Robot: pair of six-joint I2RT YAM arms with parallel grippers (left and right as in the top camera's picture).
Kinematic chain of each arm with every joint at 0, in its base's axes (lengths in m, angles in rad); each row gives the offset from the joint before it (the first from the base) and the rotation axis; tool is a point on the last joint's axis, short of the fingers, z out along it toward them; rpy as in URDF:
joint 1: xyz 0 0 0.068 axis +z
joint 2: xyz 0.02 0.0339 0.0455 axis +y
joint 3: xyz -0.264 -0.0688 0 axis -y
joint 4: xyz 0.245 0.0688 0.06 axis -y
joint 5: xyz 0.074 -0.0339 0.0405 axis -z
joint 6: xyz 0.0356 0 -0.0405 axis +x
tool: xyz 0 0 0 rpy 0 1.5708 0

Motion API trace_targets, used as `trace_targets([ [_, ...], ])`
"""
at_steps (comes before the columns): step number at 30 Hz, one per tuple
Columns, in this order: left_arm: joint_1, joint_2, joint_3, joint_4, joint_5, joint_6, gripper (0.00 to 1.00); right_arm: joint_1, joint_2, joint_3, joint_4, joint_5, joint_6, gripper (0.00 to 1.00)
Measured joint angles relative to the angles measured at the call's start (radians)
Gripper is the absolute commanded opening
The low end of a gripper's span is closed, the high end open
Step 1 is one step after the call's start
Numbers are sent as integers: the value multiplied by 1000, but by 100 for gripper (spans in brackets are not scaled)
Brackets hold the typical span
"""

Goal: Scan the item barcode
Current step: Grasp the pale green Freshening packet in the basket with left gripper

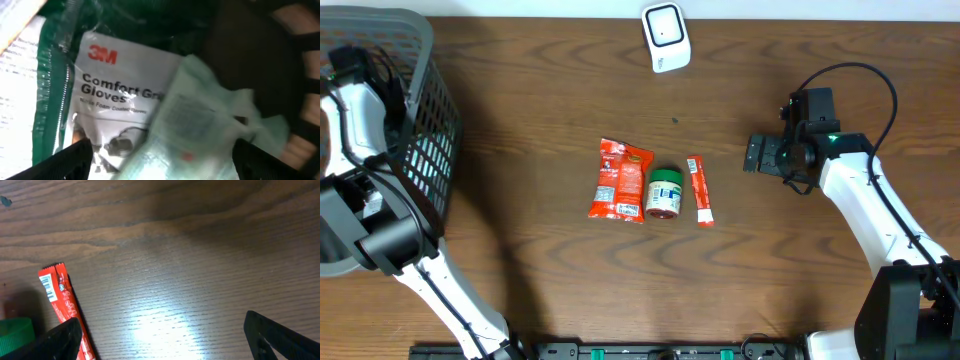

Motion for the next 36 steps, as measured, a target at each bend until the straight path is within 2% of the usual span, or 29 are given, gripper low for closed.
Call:
trace_targets([
  [2, 0, 0, -31, 32, -11, -5, 87, 0, 0, 0, 0, 0, 0, 99],
  [4, 0, -7, -48, 53, -12, -10, 68, 0, 0, 0, 0, 0, 0, 99],
  [5, 0, -12, -56, 61, -11, -14, 49, 0, 0, 0, 0, 0, 0, 99],
  [7, -2, -13, -60, 64, -7, -27, 33, 0, 0, 0, 0, 0, 0, 99],
  [17, 21, -34, -63, 63, -10, -86, 29, 0, 0, 0, 0, 0, 0, 99],
  [24, 68, -176, -67, 60, -10, -113, 8, 0, 0, 0, 0, 0, 0, 99],
  [27, 75, -300, -67, 64, -11, -132, 7, 0, 0, 0, 0, 0, 0, 99],
  [28, 75, -348, -67, 66, -11, -137, 21, 0, 0, 0, 1, 0, 0, 99],
  [29, 74, -388, -67, 67, -10, -141, 43, 0, 0, 0, 1, 0, 0, 99],
  [30, 74, -433, -67, 67, -10, -150, 52, 0, 0, 0, 0, 0, 0, 99],
  [33, 73, -524, -66, 59, -10, -160, 73, 0, 0, 0, 0, 0, 0, 99],
  [36, 73, -555, -65, 45, -11, -163, 83, 0, 0, 0, 0, 0, 0, 99],
])
